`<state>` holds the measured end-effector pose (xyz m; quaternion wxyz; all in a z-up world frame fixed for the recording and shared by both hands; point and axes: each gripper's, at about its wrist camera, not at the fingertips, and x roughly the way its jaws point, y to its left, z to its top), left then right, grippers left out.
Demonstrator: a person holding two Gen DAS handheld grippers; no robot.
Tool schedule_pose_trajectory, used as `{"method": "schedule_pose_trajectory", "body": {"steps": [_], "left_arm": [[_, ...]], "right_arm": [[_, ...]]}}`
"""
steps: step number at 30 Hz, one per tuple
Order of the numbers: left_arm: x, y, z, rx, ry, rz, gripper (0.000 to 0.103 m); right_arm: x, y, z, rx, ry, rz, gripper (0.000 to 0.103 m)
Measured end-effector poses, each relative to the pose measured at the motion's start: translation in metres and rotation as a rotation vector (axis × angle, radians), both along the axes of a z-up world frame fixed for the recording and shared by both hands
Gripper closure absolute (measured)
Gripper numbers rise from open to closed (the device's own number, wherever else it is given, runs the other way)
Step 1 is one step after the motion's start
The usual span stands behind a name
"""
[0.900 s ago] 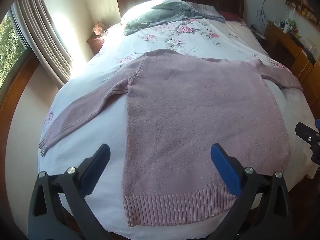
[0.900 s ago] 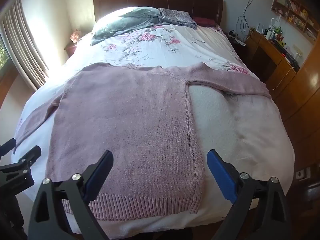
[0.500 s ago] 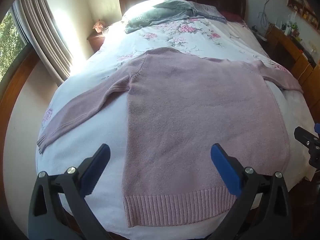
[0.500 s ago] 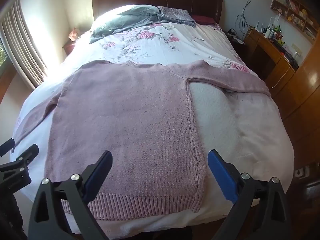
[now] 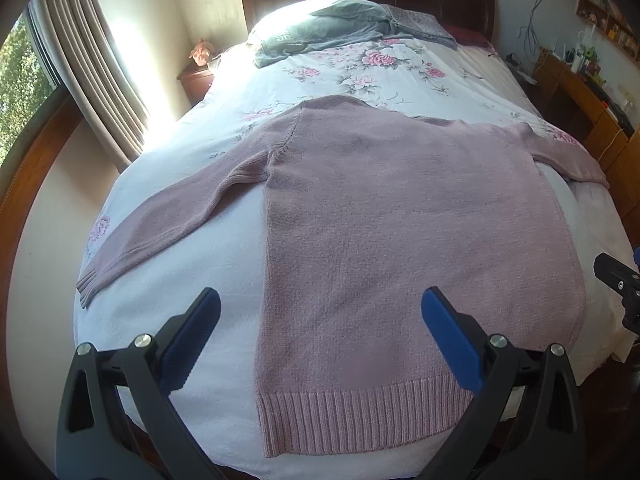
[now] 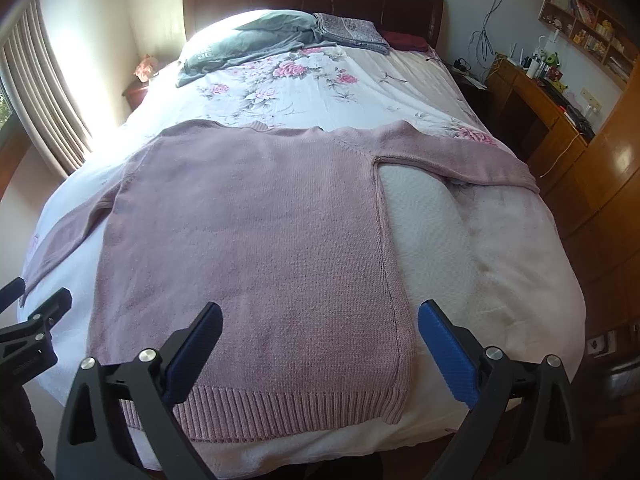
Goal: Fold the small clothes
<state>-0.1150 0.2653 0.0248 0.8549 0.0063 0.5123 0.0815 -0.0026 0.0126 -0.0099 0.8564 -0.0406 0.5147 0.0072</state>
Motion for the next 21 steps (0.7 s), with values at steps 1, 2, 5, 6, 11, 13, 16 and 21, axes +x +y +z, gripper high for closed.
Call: {"method": "schedule_pose_trajectory", "body": {"steps": [1, 2, 5, 6, 11, 13, 16, 21], "left_arm": [[0.0, 0.0, 0.0, -0.001, 0.001, 0.0, 0.003], [0.0, 0.001, 0.0, -0.002, 0.002, 0.0, 0.003], [0.0, 0.003, -0.001, -0.001, 0.004, 0.0, 0.003], [0.0, 0.004, -0.002, -0.001, 0.004, 0.0, 0.003], [-0.001, 0.004, -0.003, 0.001, 0.005, -0.001, 0.003], [0.0, 0.005, -0.003, 0.001, 0.006, -0.003, 0.003], [-0.001, 0.007, -0.004, 0.004, 0.007, -0.002, 0.003], [-0.002, 0.01, -0.007, 0.001, 0.013, -0.004, 0.003]], "right_arm": [[0.0, 0.0, 0.0, -0.001, 0.0, -0.002, 0.004], [0.0, 0.0, 0.0, 0.0, 0.001, -0.003, 0.004], [0.001, 0.0, -0.001, -0.002, 0.003, -0.005, 0.004], [0.001, 0.0, -0.001, -0.003, 0.002, -0.005, 0.004], [0.002, 0.0, -0.004, -0.002, 0.006, -0.008, 0.004], [0.003, 0.0, -0.005, 0.0, 0.008, -0.008, 0.004], [0.004, 0.0, -0.006, 0.003, 0.012, -0.009, 0.004], [0.006, 0.002, -0.007, 0.001, 0.014, -0.012, 0.004]]}}
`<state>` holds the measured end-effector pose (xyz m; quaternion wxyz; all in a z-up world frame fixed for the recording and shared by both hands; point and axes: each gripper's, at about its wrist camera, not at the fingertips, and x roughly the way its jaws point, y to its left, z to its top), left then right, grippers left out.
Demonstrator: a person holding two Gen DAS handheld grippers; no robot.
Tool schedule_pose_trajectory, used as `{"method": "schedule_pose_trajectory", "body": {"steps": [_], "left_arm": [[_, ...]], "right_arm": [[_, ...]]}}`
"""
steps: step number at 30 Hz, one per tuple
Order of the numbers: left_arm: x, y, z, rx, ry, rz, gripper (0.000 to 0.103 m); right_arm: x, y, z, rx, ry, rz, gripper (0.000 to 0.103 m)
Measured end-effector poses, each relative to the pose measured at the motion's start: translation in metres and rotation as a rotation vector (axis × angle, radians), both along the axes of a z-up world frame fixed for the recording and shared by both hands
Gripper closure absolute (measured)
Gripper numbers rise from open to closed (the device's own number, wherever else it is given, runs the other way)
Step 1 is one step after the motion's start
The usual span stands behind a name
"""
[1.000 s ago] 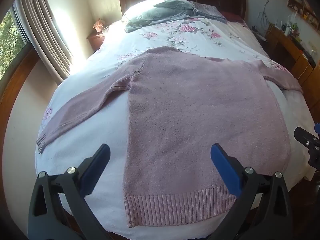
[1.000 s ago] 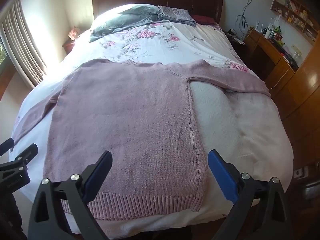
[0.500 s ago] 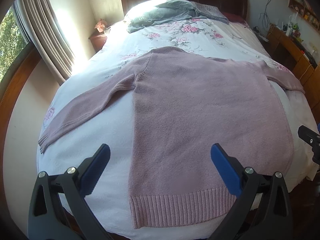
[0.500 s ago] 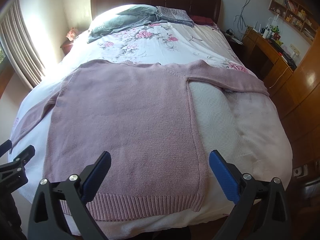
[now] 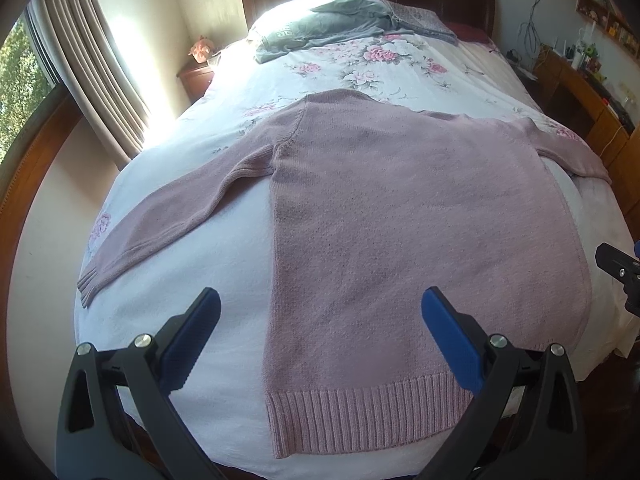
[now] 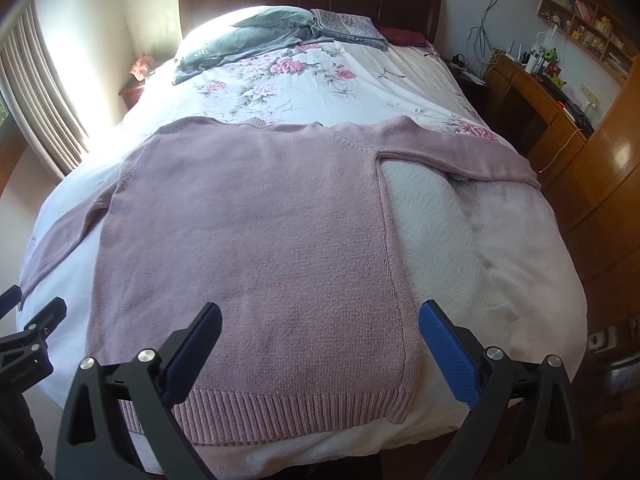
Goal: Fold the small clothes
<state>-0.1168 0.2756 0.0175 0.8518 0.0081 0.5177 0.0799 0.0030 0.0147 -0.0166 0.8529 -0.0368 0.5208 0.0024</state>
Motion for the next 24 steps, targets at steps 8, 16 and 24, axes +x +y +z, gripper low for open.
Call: {"method": "schedule_pose_trajectory", "body": {"steps": [8, 16, 24], "left_arm": [[-0.001, 0.012, -0.004, -0.013, 0.002, 0.029, 0.003], [0.0, 0.012, -0.002, -0.018, -0.006, 0.029, 0.003], [0.004, 0.007, -0.003, -0.008, 0.003, -0.002, 0.003]], "right_arm": [[0.001, 0.008, 0.003, -0.003, -0.006, 0.02, 0.004], [0.001, 0.008, 0.011, -0.012, -0.03, 0.012, 0.004], [-0.003, 0.0, 0.013, -0.001, -0.039, -0.024, 0.004]]}}
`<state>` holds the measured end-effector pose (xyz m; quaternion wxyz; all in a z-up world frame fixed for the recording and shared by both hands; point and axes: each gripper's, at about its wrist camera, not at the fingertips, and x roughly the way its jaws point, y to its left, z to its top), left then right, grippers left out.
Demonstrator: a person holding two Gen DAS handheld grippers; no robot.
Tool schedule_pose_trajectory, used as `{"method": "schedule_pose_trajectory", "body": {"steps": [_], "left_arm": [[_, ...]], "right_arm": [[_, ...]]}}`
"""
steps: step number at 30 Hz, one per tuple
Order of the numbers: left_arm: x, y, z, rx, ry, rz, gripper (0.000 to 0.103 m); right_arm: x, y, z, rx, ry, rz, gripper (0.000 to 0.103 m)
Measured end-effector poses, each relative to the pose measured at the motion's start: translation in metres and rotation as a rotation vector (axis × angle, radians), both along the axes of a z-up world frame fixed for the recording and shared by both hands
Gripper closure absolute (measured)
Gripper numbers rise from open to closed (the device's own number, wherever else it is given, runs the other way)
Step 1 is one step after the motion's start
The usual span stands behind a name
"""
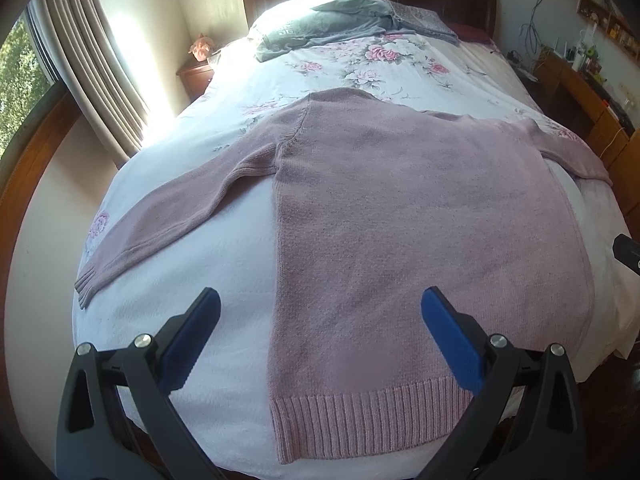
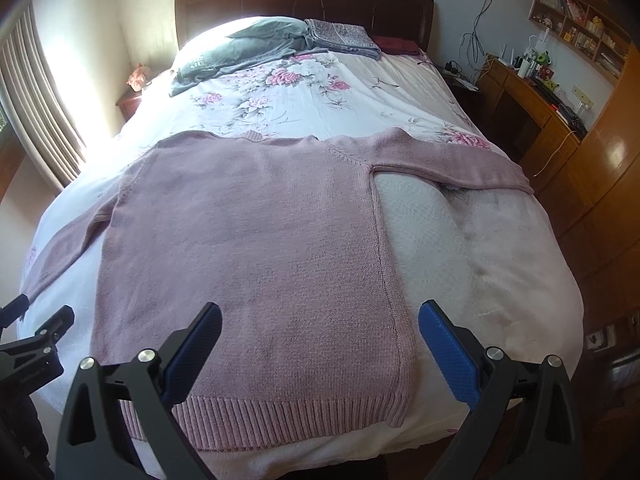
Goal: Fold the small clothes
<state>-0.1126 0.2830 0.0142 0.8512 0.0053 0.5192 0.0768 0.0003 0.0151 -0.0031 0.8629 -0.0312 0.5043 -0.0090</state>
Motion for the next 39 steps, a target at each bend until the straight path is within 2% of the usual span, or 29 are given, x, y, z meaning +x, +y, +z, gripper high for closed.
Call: {"method": "schedule_pose_trajectory", "body": {"steps": [9, 23, 27, 31, 35, 39], "left_arm": [[0.004, -0.001, 0.004, 0.006, -0.011, -0.027, 0.003], [0.002, 0.0, 0.008, 0.01, -0.015, -0.014, 0.003], [0.0, 0.001, 0.005, -0.025, -0.031, 0.004, 0.003], [0.003, -0.006, 0.003, -0.087, -0.059, 0.025, 0.003], [0.019, -0.025, 0.004, -0.074, -0.062, 0.042, 0.003], [0.042, -0.056, 0.009, -0.058, -0.074, 0.053, 0.003]], "right_arm": [[-0.003, -0.003, 0.007, 0.004, -0.024, -0.029, 0.004], [-0.004, 0.0, 0.01, 0.002, -0.034, -0.007, 0.004], [-0.001, -0.008, 0.011, -0.002, -0.053, 0.01, 0.004], [0.012, -0.043, 0.013, 0.012, -0.071, -0.004, 0.004], [0.043, -0.102, 0.012, 0.055, -0.042, -0.043, 0.004], [0.083, -0.176, 0.007, 0.051, -0.026, -0.091, 0.004]]}}
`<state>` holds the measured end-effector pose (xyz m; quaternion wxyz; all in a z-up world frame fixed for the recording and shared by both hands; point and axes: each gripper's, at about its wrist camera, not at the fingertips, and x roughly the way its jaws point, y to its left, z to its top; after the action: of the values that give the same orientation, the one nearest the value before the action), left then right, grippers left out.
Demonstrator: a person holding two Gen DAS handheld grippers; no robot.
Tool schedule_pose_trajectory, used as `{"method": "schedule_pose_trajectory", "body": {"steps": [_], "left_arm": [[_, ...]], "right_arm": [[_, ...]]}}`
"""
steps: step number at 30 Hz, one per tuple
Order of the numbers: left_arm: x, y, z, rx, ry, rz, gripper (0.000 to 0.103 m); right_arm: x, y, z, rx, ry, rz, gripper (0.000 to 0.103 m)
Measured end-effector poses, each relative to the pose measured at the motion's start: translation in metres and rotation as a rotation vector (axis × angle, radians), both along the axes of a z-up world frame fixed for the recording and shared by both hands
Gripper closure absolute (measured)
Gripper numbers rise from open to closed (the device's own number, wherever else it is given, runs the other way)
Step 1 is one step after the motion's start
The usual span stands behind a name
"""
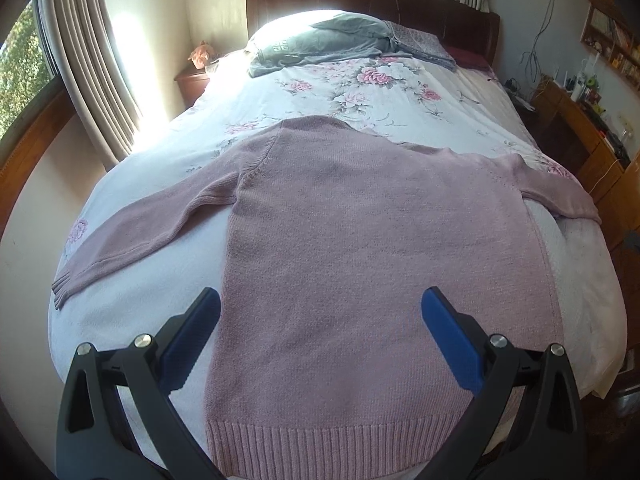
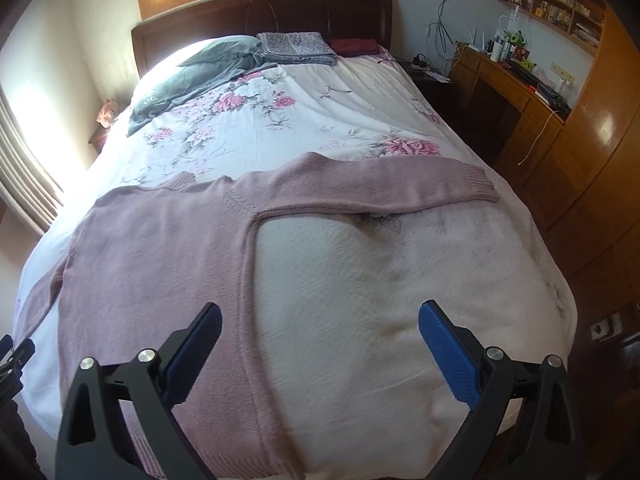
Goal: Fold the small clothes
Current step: 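Reach the right tool to the sweater sleeve cuff and grasp it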
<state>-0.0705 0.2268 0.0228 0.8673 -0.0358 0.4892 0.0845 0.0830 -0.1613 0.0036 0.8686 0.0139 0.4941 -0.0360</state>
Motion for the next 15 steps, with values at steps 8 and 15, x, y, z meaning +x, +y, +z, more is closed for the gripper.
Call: {"method": "schedule_pose_trajectory", "body": {"steps": [8, 15], "left_arm": [[0.067, -0.082, 0.0, -0.021, -0.03, 0.017, 0.003], [0.118, -0.143, -0.016, -0.028, -0.032, 0.059, 0.003]], "right_arm": [[0.105, -0.163, -0.055, 0.055, 0.156, -0.099, 0.006], [0.181, -0.266, -0.128, 0.215, 0.319, -0.208, 0.015]]}}
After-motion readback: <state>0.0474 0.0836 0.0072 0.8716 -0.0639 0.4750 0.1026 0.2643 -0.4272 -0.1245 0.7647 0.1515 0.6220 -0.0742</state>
